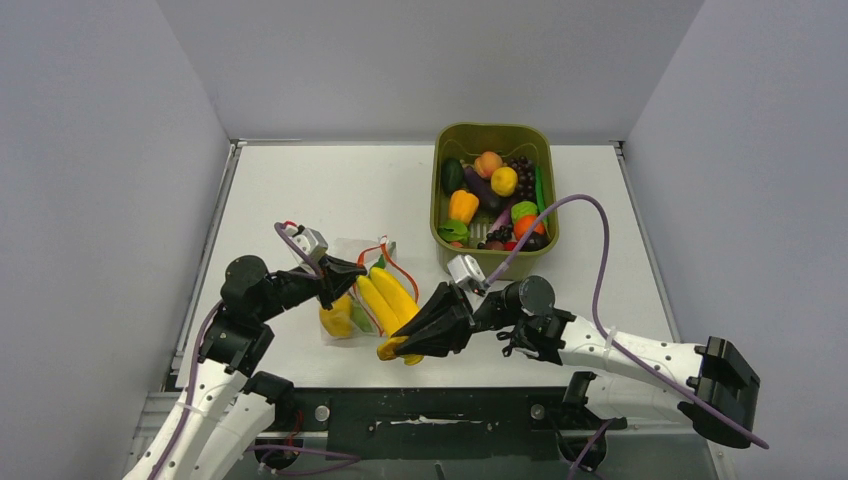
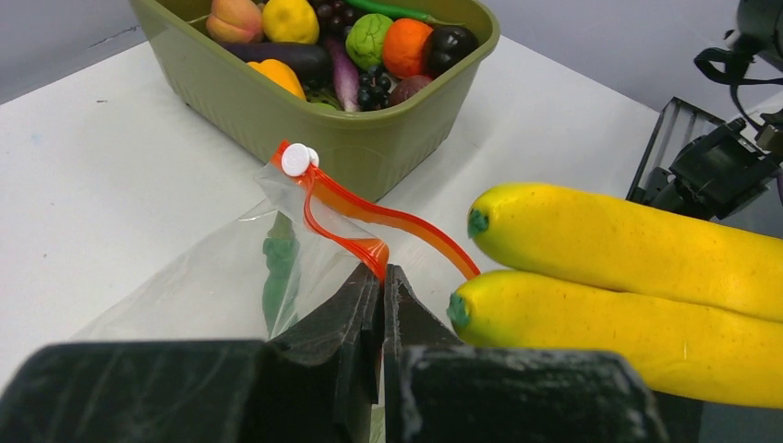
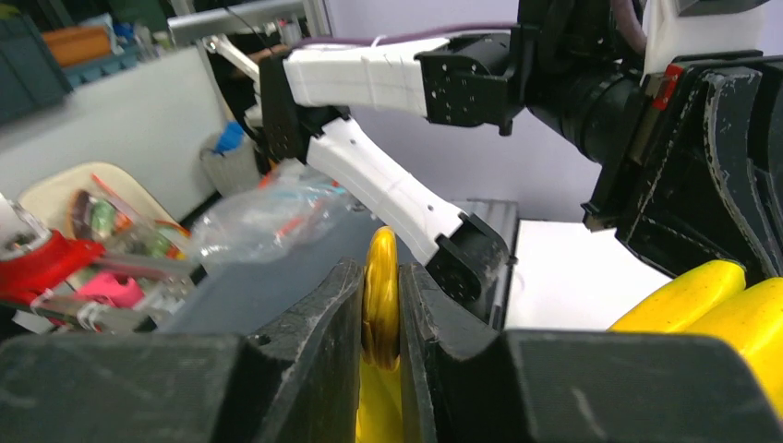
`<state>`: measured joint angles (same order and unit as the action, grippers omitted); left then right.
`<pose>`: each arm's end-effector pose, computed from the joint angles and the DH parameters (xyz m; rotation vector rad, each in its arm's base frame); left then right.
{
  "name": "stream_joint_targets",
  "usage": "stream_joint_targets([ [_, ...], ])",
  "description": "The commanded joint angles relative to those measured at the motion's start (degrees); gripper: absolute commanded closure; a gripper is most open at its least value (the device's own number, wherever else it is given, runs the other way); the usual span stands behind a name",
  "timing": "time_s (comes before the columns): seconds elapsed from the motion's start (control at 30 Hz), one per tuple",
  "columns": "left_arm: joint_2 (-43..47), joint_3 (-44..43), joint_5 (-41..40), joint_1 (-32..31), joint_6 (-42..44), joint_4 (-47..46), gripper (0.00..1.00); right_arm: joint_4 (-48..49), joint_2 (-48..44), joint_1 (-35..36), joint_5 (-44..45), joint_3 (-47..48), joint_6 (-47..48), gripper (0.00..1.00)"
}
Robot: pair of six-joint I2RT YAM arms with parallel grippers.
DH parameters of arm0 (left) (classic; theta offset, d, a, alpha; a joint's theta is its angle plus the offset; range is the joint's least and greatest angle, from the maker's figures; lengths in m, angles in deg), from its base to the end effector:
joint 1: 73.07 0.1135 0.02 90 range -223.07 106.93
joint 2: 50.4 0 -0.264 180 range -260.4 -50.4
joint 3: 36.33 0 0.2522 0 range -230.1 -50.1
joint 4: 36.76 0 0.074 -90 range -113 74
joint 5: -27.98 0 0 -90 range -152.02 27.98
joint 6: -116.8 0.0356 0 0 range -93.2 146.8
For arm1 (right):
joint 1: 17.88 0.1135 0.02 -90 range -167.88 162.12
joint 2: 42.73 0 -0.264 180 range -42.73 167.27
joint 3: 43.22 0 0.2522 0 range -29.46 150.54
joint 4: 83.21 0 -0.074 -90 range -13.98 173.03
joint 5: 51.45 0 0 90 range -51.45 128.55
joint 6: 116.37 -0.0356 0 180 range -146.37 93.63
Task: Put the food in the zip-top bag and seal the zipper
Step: Place the fake fruit in the zipper food storage bag.
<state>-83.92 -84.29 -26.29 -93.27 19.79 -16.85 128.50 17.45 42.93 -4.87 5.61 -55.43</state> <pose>0.1304 -0.0701 0.3124 0.6713 1.5875 -0.8718 0.0906 0.2124 0.3277 -1.1108 1.0854 1.7486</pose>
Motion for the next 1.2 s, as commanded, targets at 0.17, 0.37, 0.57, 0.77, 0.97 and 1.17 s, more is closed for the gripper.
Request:
stream_joint_targets([
  [0.17,1.79,-2.24,6.55,-0.02,2.1,-1.61,1.0,23.1,8.49,-1.25,8.61,-0.56,-19.77,1.0],
  [0.37,4.02,-2.35,6.47,-0.01,3.47,0.22,1.0,26.29,10.75,-3.39,10.5,-1.8,-25.54,1.0],
  [0.57,3.6,-2.94,5.47,-0.03,4.97,2.22,1.0,19.83,7.58,-4.76,9.96,-4.16,-24.32,1.0],
  [0.77,3.61,-2.86,5.32,0.0,4.53,1.69,1.0,13.52,3.04,-4.88,11.29,-4.6,-22.42,1.0],
  [0.97,2.04,-2.93,7.37,-0.02,2.03,-2.0,1.0,18.93,5.28,-5.04,12.49,-4.4,-25.11,1.0],
  [1.17,2.27,-3.25,9.51,-0.01,-1.66,-4.88,1.0,37.95,14.68,-6.44,15.46,-7.45,-34.28,1.0],
])
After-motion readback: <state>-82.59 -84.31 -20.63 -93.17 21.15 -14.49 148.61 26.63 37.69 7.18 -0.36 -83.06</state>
